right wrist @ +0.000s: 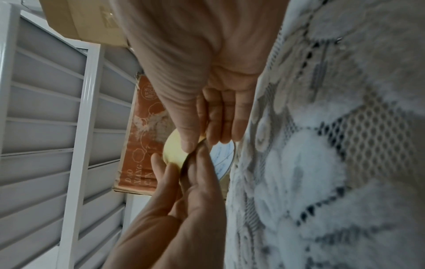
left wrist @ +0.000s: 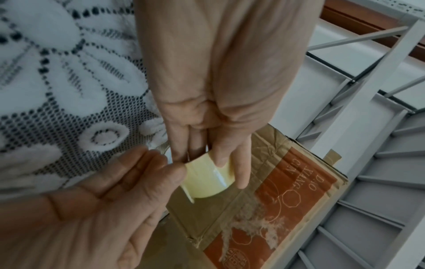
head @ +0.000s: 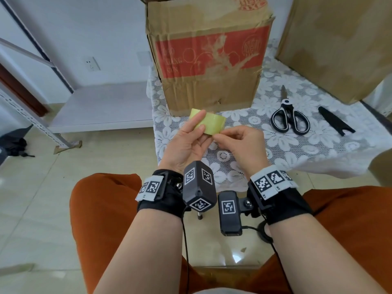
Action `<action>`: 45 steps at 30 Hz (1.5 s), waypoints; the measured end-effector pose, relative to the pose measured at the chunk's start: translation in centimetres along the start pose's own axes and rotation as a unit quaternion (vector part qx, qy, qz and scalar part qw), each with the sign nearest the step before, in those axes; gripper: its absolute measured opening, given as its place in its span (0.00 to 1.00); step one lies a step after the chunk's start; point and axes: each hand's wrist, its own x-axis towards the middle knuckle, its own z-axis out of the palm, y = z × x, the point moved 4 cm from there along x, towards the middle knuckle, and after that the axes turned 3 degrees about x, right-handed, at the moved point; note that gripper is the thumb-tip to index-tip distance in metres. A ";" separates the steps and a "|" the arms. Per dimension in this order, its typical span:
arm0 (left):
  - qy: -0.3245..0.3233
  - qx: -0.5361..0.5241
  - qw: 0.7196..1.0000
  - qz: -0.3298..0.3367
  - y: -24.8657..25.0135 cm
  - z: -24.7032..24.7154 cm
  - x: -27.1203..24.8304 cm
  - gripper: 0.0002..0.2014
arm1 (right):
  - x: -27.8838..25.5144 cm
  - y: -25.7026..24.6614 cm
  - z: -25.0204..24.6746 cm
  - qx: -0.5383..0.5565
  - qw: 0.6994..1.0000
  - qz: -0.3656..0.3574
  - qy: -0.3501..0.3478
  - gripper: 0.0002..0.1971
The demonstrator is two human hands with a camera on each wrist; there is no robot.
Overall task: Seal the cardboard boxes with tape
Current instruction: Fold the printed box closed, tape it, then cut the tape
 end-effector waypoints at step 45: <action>0.001 0.010 0.999 -0.032 0.5 -0.6 -0.3 0.10 | 0.5 -1.2 -0.7 -0.083 0.991 -0.052 -0.092 0.11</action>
